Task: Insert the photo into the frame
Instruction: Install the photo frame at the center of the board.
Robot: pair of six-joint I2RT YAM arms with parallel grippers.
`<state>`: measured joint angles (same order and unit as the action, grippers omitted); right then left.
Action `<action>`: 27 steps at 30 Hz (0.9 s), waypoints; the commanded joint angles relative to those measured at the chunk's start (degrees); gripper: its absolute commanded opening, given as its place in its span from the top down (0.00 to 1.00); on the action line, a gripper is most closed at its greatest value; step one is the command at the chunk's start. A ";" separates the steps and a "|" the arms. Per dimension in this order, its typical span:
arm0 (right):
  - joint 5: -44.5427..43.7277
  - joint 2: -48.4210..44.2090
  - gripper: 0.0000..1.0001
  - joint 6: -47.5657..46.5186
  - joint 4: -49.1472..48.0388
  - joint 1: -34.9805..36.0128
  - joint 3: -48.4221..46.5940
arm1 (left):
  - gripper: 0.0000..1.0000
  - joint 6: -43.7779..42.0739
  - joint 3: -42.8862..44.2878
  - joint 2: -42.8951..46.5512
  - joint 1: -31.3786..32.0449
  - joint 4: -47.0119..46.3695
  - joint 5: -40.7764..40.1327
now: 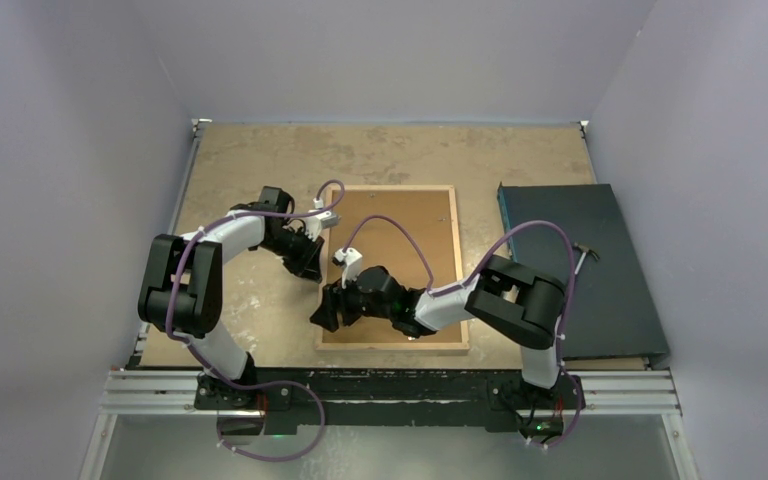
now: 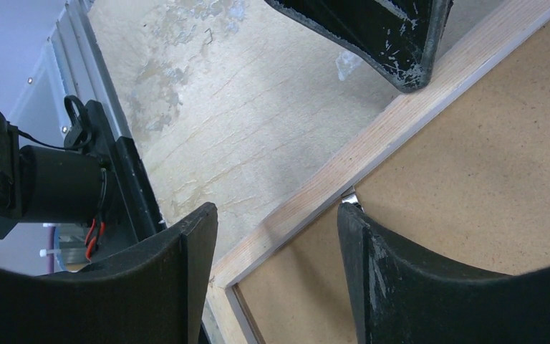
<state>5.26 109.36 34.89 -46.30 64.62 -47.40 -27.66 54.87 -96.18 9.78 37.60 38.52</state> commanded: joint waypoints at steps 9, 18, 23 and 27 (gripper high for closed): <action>-0.17 -1.52 0.35 -0.37 -0.37 0.36 0.05 | 0.92 -1.86 1.23 -0.23 -0.29 -0.21 0.18; 0.74 -16.67 0.27 -2.43 4.79 -2.99 2.62 | 0.91 0.38 8.11 -1.05 -4.90 2.93 3.20; 4.78 -17.73 0.23 -3.30 5.07 -12.50 2.46 | 0.80 5.28 15.09 -5.48 -8.90 1.50 5.63; 7.79 -14.93 0.22 -4.40 6.71 -18.16 -2.33 | 0.66 11.45 18.44 -9.38 -9.04 -3.08 7.83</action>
<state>9.17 92.29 32.71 -41.80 50.39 -45.28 -23.00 69.82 -102.45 0.71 38.94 41.76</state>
